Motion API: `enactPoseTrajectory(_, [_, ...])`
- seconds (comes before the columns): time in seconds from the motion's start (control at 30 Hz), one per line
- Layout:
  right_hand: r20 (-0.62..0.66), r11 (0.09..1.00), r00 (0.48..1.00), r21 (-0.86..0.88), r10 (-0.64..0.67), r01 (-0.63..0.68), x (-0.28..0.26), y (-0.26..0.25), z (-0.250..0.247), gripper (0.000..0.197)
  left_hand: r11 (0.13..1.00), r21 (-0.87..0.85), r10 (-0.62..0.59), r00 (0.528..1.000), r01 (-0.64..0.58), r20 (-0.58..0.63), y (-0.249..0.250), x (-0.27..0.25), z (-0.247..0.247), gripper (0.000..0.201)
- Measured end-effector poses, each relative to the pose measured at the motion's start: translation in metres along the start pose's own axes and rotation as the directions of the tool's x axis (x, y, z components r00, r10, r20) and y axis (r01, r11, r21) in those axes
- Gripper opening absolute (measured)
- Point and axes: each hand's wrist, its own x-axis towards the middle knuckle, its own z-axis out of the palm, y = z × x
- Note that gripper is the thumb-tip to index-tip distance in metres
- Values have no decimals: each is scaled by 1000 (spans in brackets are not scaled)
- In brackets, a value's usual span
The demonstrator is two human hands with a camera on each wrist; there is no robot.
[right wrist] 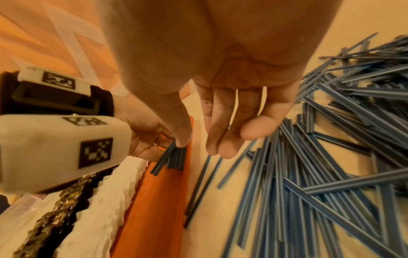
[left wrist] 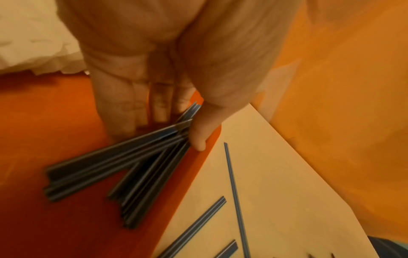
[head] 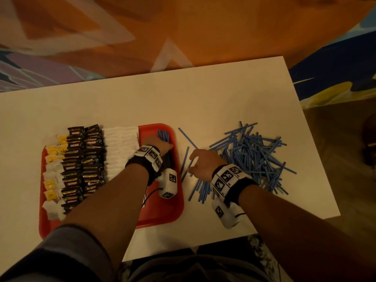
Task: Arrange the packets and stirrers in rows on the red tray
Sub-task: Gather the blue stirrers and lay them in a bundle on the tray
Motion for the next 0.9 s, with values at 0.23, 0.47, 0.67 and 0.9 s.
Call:
enactPoseTrajectory(0.23, [-55,957,979,-225,-198,181,17,-28,13,34,981,175,101,989,-82,-104,-17,-12,-2,30])
enactPoseTrajectory(0.47, [-50,857,940,-429,-338,285,33,-43,35,36,903,225,399,909,-366,-120,-32,-22,-3,46])
enactPoseTrajectory(0.67, [-111,827,918,-485,-382,285,37,-41,42,40,827,292,526,845,-480,-100,-44,-18,-1,51])
enactPoseTrajectory(0.9, [-105,791,919,-553,-379,263,34,-43,51,43,772,363,581,811,-523,-66,-65,-23,11,58])
